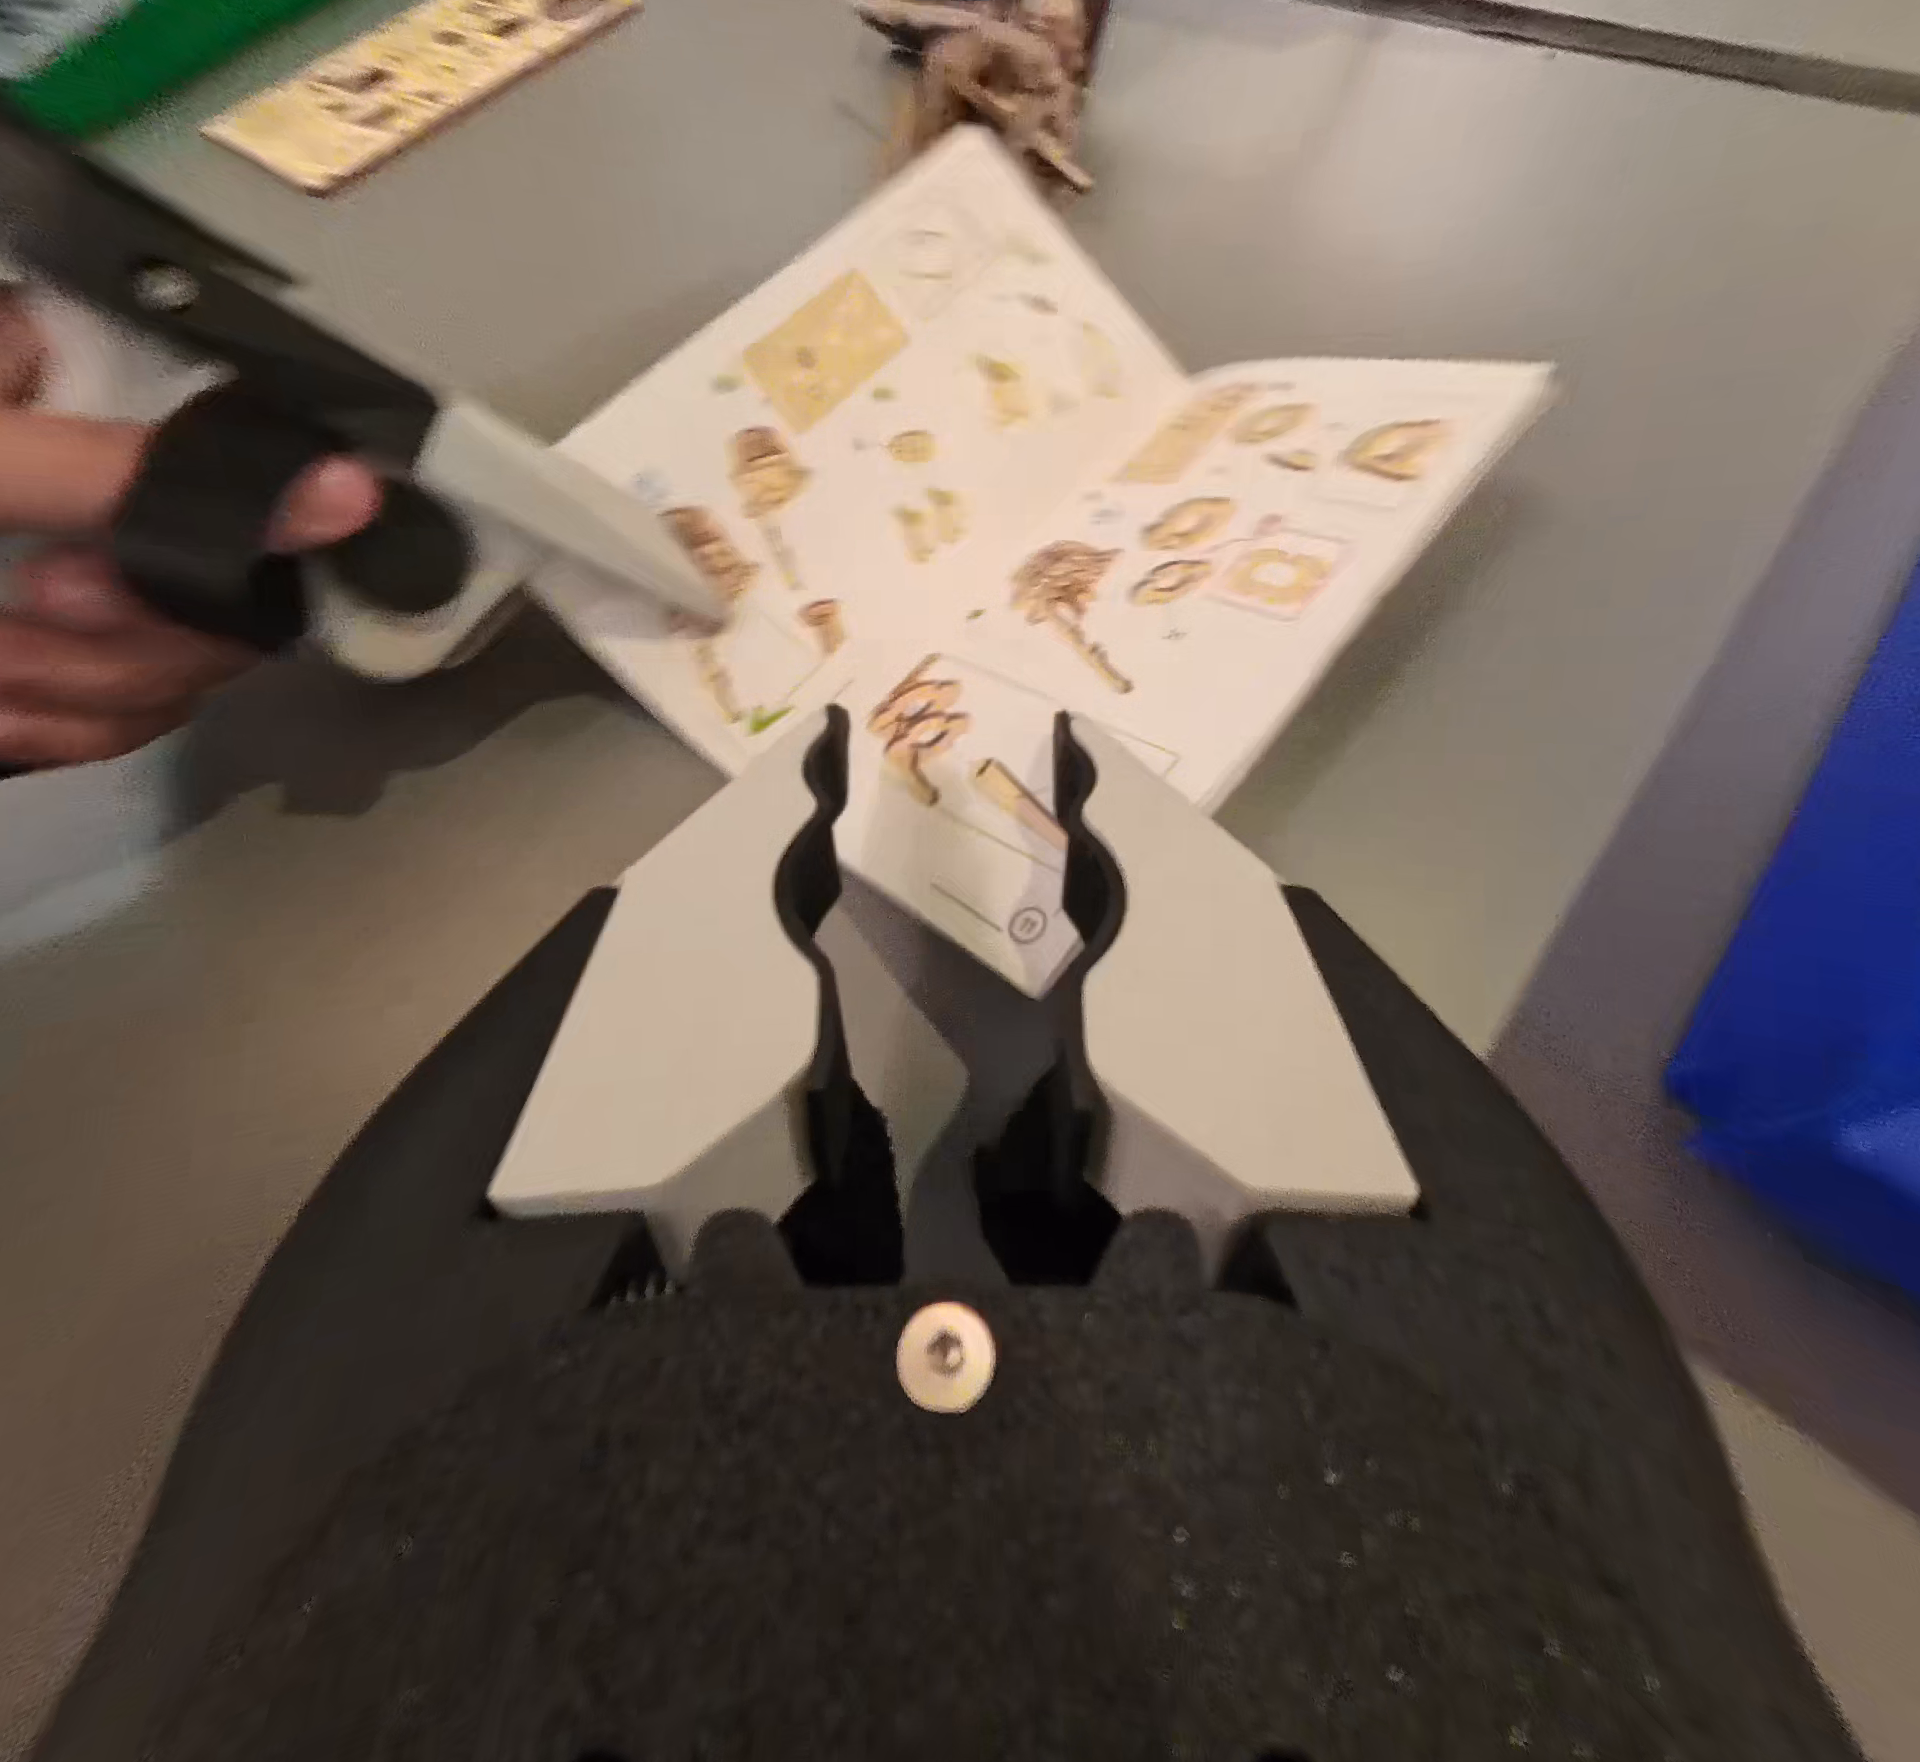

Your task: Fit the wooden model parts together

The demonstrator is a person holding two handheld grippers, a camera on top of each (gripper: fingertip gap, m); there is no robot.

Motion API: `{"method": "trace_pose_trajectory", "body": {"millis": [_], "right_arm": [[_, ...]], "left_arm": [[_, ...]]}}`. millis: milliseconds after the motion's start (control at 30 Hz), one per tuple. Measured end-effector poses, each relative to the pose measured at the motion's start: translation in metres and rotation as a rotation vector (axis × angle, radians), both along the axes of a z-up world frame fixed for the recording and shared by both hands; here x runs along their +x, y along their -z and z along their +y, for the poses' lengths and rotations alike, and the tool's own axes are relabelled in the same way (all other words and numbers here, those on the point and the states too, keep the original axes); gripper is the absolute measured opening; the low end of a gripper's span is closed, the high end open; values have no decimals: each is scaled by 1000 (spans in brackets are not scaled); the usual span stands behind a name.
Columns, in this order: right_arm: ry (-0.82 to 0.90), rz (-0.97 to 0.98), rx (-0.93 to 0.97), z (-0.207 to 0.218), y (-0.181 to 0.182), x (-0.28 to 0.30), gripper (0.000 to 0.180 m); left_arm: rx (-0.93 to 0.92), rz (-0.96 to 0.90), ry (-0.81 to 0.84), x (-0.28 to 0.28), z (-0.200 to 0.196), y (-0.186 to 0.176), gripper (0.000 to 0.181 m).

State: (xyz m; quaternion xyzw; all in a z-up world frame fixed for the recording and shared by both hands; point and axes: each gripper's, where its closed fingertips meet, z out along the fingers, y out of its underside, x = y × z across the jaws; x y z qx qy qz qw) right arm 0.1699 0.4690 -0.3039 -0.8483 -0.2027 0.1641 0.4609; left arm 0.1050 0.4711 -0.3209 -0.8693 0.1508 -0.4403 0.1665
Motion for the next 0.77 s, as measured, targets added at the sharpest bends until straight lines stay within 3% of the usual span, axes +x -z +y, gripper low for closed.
{"method": "trace_pose_trajectory", "body": {"millis": [133, 767], "right_arm": [[34, -178, -94, 19, 27, 8, 39], [73, -172, -96, 20, 26, 13, 36]], "left_arm": [[18, -20, 1, 3, -4, -5, 0], [34, -88, 3, -16, 7, -11, 0]]}}
